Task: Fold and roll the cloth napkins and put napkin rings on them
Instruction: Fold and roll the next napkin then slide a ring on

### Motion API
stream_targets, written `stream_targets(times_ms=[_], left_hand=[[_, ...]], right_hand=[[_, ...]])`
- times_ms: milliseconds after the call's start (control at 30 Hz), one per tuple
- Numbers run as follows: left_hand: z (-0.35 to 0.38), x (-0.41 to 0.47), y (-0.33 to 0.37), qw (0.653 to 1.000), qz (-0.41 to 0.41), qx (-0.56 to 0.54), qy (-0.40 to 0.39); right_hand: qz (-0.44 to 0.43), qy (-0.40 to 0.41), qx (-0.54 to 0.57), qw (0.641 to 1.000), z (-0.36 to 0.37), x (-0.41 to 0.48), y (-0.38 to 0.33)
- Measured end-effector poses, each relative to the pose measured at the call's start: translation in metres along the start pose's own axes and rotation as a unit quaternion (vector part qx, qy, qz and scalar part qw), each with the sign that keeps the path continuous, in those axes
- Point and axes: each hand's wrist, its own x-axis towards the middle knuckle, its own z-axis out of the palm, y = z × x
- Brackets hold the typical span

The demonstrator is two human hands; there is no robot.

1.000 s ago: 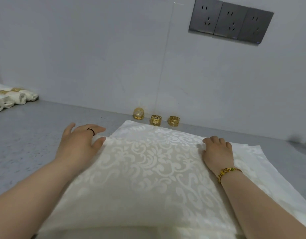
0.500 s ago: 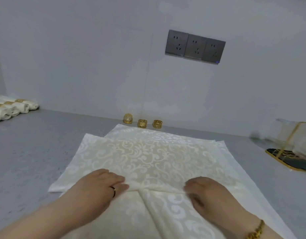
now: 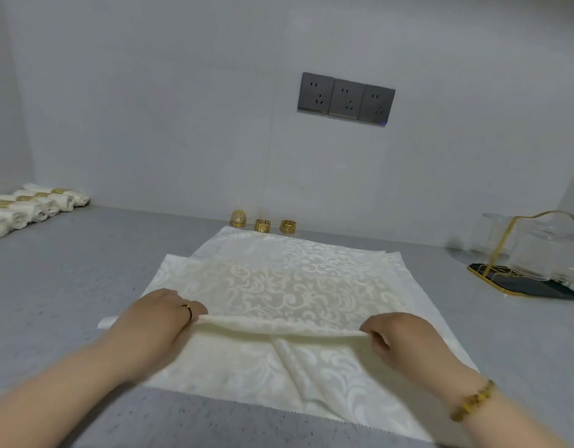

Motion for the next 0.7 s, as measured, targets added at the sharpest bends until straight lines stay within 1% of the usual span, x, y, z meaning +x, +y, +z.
stream_targets(times_ms=[33,67,100,133,200,267,333,467,633,700], left_hand=[[-0.004,-0.008,0.002,1.000,-0.008,-0.024,-0.006],[-0.009,-0.014,0.005,0.997,-0.020,-0.055,-0.042],[-0.015,-0.018,0.008,0.992,-0.034,-0.092,-0.074],[-0.016,-0.025,0.007,0.982,-0.049,-0.137,-0.120],[-0.019,-0.028,0.003,0.964,-0.066,-0.179,-0.187],[-0.023,-0.020,-0.006,0.952,-0.109,-0.195,-0.210],[-0.026,-0.007,-0.016,0.947,-0.159,-0.183,-0.210],[-0.021,0.024,-0.030,0.944,-0.250,-0.158,-0.145],[0.008,0.056,-0.043,0.944,-0.304,-0.110,-0.072],[0.022,0.067,-0.048,0.941,-0.318,-0.102,-0.061]], right_hand=[[0.006,-0.017,0.016,1.000,-0.007,-0.008,0.001],[0.012,-0.043,0.041,0.998,-0.013,-0.016,0.003],[0.023,-0.085,0.089,0.992,-0.019,-0.021,0.004],[0.038,-0.116,0.132,0.984,-0.024,-0.024,0.006],[0.073,-0.138,0.197,0.968,-0.030,-0.021,0.010],[0.102,-0.135,0.203,0.964,-0.029,-0.011,0.013],[0.124,-0.118,0.181,0.969,-0.022,0.004,0.015],[0.171,-0.093,0.120,0.974,-0.004,0.036,0.017],[0.196,-0.075,0.031,0.977,0.021,0.068,0.019],[0.208,-0.075,0.001,0.975,0.033,0.077,0.023]])
